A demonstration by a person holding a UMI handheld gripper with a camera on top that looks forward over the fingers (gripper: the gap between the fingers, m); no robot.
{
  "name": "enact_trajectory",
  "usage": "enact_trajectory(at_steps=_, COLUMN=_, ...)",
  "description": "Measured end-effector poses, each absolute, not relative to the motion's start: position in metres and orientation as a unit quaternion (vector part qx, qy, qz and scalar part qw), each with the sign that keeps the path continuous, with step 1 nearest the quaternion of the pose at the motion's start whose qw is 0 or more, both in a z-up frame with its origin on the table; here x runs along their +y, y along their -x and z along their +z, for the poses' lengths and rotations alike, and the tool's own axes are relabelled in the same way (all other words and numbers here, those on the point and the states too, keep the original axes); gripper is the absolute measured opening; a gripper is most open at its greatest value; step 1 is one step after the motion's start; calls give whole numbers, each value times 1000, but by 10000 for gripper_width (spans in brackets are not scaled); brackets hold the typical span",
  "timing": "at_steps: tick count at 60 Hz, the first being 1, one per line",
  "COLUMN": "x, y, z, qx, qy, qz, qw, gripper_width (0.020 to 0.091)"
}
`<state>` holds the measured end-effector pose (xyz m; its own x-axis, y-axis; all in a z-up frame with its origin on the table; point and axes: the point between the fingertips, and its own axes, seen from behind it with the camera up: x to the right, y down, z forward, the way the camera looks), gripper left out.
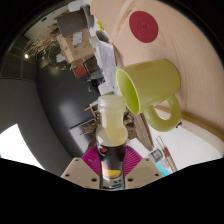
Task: Pour water
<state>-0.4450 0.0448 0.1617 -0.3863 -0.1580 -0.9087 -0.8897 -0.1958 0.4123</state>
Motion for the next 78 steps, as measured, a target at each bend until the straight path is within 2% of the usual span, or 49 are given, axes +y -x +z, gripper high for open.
enact_trajectory(at_steps=6, x=43, y=448, z=167, qx=547, qy=483, qz=614, qw=300, gripper_width=240)
enact_trajectory(at_steps=12, x=39, y=446, z=190, qx=501, qy=528, qz=594, qw=342, gripper_width=238)
enact_trajectory(at_steps=18, x=31, y=426, z=233, qx=422, qy=578, qz=554, qw=424, gripper_width=240)
enact_trajectory(at_steps=27, x=19, y=365, z=300, qx=273, qy=644, qz=416, qw=581, gripper_width=240)
enact_trajectory(at_steps=36, x=21, y=294, z=306, qx=183, qy=688, qz=248, qw=656, gripper_width=241)
enact_trajectory(at_steps=42, x=23, y=250, z=282, qx=130, qy=719, qz=131, qw=670, gripper_width=241)
enact_trajectory(at_steps=46, x=23, y=224, z=253, qx=96, qy=740, qz=62, qw=663, gripper_width=242)
enact_trajectory(at_steps=51, x=24, y=211, z=201, qx=59, qy=766, qz=8, qw=640, gripper_width=242)
enact_trajectory(at_steps=61, x=23, y=204, z=119, qx=33, qy=805, qz=-28, qw=592, gripper_width=241)
enact_trajectory(at_steps=71, x=24, y=200, z=74, qx=35, qy=820, qz=-36, qw=570, gripper_width=243)
enact_trajectory(at_steps=78, x=22, y=199, z=58, qx=36, qy=822, qz=-39, qw=567, gripper_width=246)
